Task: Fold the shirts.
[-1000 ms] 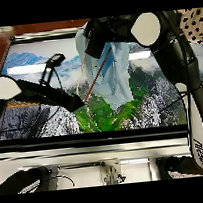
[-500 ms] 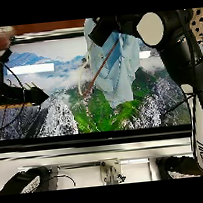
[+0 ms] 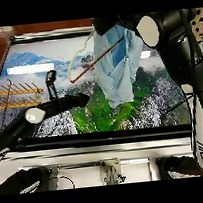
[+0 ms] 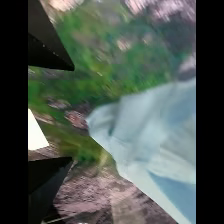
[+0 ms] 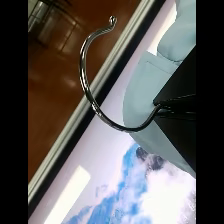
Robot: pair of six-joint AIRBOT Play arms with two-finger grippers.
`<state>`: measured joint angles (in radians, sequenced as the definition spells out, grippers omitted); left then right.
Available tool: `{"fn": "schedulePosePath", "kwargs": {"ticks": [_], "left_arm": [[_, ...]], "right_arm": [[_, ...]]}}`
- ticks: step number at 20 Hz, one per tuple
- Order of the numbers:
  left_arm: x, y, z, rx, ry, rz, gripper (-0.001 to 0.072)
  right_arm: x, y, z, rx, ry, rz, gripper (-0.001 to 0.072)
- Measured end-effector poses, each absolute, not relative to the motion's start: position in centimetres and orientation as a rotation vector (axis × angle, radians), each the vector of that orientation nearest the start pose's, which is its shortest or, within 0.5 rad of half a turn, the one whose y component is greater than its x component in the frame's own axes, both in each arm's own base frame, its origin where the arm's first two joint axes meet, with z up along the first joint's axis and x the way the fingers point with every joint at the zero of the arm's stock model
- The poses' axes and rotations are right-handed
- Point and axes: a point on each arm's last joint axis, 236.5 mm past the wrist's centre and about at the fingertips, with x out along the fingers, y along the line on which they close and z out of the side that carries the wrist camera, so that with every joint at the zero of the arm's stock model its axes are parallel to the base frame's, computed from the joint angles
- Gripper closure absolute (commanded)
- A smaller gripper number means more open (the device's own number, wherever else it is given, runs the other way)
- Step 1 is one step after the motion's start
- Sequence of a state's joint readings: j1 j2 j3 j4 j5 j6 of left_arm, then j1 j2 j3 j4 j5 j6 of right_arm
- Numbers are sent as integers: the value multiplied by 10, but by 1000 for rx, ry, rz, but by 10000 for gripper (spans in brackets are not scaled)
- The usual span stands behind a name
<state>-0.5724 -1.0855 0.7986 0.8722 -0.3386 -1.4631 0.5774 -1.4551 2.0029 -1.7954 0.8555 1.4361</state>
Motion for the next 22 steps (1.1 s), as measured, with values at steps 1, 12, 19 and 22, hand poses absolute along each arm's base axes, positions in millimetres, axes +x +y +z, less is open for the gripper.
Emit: {"fn": "schedulePosePath", "kwargs": {"ticks": [1,12,19,22], "left_arm": [[355,-297,65,-436,718,-581,82],[416,-370,60,-577,578,-523,83],[427,-385,42,-582,595,-512,428],[428,-385,39,-585,596,-508,647]], "right_arm": [[477,260,342,-383,227,433,645],[481,249,339,-393,247,386,645],[478,247,345,-363,241,379,645],[474,245,352,-348,231,376,645]]}}
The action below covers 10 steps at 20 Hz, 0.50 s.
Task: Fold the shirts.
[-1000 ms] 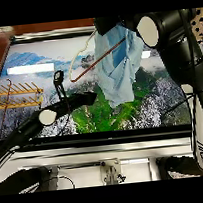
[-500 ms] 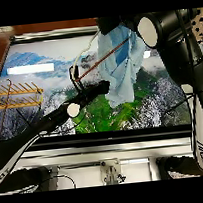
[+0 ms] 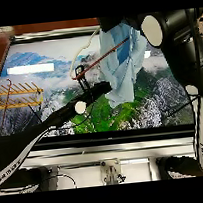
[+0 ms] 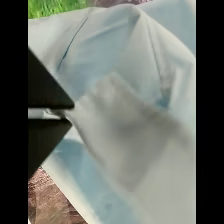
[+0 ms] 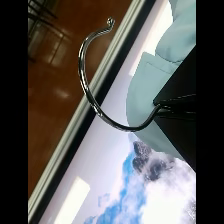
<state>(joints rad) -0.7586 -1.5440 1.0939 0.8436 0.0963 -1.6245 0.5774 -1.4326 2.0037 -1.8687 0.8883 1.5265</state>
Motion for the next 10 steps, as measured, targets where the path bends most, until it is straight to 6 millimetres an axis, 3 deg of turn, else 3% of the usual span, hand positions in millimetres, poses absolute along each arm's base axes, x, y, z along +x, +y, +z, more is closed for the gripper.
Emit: {"fn": "schedulePosePath", "kwargs": {"ticks": [6,10], "left_arm": [[431,-376,48,-575,600,-511,650],[427,-359,82,-472,579,-575,650]], "right_arm": [[472,241,358,-345,219,366,645],[476,230,361,-387,208,321,645]]}}
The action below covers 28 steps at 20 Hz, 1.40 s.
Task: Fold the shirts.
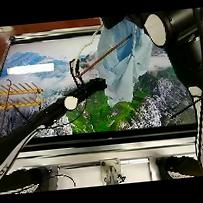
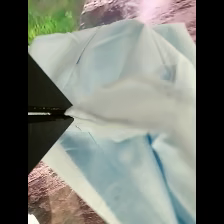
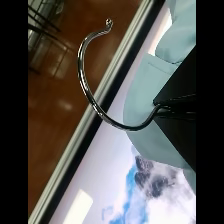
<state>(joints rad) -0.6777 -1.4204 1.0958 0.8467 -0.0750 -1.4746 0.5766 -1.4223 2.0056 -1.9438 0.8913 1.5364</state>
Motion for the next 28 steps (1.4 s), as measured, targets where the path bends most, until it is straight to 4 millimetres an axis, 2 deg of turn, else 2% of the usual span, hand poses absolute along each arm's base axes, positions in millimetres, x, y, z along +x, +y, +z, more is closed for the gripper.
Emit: {"fn": "schedulePosePath", "kwargs": {"ticks": [2,5,7,8,10,14,17,21,28], "left_arm": [[428,-337,116,-421,532,-596,650],[426,-287,169,-358,463,-596,649],[417,-258,198,-341,439,-593,649],[407,-252,204,-325,451,-606,649],[386,-246,217,-302,469,-640,649],[353,-245,224,-265,517,-699,649],[340,-245,225,-250,539,-722,649],[337,-245,235,-261,517,-729,648],[351,-243,290,-351,360,-719,648]], "right_arm": [[479,222,363,-417,201,288,645],[482,211,369,-441,183,238,645],[484,206,369,-457,184,215,645],[485,204,372,-447,174,207,645],[487,205,372,-421,172,202,645],[490,207,370,-388,172,195,645],[492,208,367,-371,176,194,645],[497,211,357,-373,197,192,645],[499,218,348,-374,217,203,646]]}}
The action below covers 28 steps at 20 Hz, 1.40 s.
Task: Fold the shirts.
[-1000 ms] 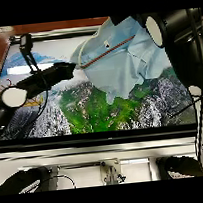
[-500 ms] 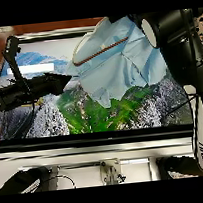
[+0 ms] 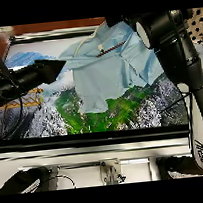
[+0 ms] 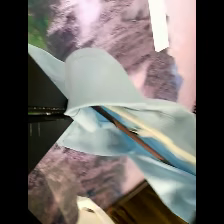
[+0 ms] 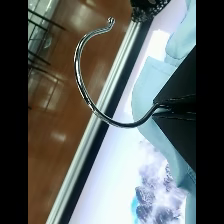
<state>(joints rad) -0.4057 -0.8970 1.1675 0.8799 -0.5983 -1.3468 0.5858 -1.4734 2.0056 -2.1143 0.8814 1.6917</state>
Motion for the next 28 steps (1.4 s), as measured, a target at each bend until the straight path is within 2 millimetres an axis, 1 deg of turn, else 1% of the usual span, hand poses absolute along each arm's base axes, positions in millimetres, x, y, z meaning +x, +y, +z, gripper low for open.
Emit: {"fn": "schedulePosePath", "kwargs": {"ticks": [4,6,8,10,12,15,16,17,18,19,20,22,24,25,27,28], "left_arm": [[364,-247,325,-495,279,-725,648],[366,-250,343,-547,248,-739,648],[360,-258,360,-546,215,-778,648],[348,-271,367,-519,210,-829,648],[338,-285,361,-488,249,-880,648],[326,-304,334,-426,356,-948,645],[325,-308,323,-401,387,-961,618],[326,-312,311,-376,421,-969,495],[328,-315,302,-361,447,-973,280],[329,-317,294,-349,468,-976,149],[330,-318,289,-340,481,-977,97],[329,-319,290,-319,477,-986,95],[324,-316,305,-296,446,-1002,100],[320,-313,315,-281,430,-1014,122],[307,-303,332,-235,412,-1037,247],[301,-296,339,-201,403,-1041,247]], "right_arm": [[489,244,344,-384,214,254,645],[485,257,340,-391,217,274,645],[485,264,332,-379,235,281,645],[485,267,327,-359,248,278,645],[485,271,325,-334,252,281,645],[484,272,328,-270,252,278,645],[482,273,330,-239,254,280,645],[480,273,334,-212,247,283,645],[478,273,339,-186,241,284,645],[476,272,342,-170,240,284,645],[474,270,345,-153,237,283,645],[471,267,352,-136,227,280,645],[470,265,356,-126,221,277,645],[469,264,358,-124,217,275,645],[469,263,365,-123,190,275,645],[469,262,371,-126,171,271,645]]}}
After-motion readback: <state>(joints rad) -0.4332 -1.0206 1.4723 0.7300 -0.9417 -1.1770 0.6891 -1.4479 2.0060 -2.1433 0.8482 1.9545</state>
